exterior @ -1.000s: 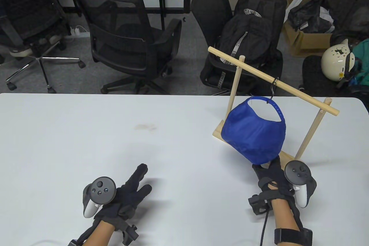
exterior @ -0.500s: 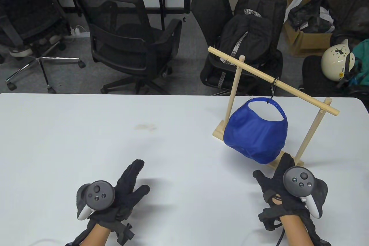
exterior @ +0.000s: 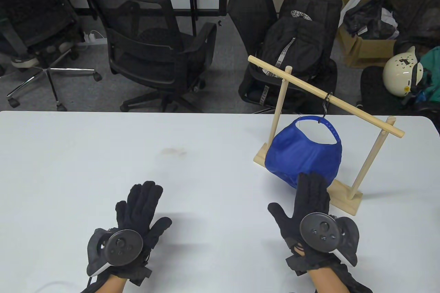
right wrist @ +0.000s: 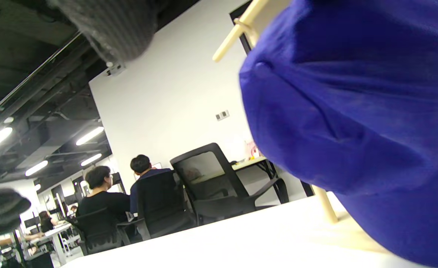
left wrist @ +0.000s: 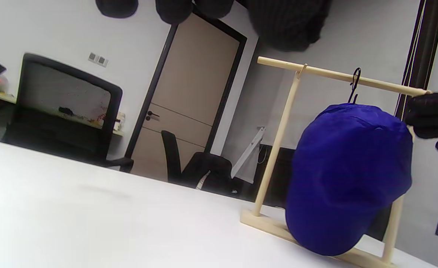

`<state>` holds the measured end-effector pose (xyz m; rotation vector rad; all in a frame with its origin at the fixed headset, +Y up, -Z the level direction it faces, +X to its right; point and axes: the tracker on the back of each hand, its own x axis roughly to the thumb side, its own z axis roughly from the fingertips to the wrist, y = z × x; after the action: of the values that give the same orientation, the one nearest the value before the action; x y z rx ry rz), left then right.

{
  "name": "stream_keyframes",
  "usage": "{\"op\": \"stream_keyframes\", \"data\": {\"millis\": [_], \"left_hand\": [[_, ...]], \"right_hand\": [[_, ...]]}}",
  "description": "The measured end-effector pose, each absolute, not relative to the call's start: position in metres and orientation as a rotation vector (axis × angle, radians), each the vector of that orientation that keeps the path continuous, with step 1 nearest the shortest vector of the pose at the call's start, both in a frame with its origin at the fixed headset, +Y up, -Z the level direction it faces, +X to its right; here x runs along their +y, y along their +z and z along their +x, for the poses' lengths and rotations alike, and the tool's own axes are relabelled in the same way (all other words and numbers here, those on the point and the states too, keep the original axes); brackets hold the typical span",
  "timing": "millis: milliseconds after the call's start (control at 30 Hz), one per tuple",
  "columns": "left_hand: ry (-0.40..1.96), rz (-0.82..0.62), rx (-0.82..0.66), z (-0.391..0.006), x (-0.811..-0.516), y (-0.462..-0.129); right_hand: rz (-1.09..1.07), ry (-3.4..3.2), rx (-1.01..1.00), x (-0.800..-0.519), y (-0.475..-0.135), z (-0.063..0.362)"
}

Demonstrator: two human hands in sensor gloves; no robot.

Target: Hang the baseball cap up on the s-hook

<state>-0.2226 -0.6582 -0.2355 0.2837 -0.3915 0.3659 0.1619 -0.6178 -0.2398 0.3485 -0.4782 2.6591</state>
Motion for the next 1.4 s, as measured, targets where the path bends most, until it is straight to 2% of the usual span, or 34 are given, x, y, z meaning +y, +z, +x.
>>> {"op": "stream_keyframes", "data": {"millis": [233,500,833,1033,1400], "left_hand": [[0.306,0.297,-0.388,-0.22,-0.66,-0.234],[0.221,0.28,-0.358,-0.218,-0.671,-0.24],[0.118,0.245,-0.311,-0.218,-0.698,-0.253],[0.051,0.132,-0.278,-0.217,-0.717,-0.264],[0.017,-0.123,-0.246,-0.219,-0.739,-0.278]], "right_hand": [[0.457,2.751,-0.51,-0.631,-0.241,0.127],[0.584,2.874,-0.421,-0.666,-0.251,0.096],[0.683,2.977,-0.141,-0.72,-0.267,0.076],[0.691,3.025,0.127,-0.743,-0.276,0.074],[0.595,2.99,0.299,-0.76,-0.289,0.087]]}}
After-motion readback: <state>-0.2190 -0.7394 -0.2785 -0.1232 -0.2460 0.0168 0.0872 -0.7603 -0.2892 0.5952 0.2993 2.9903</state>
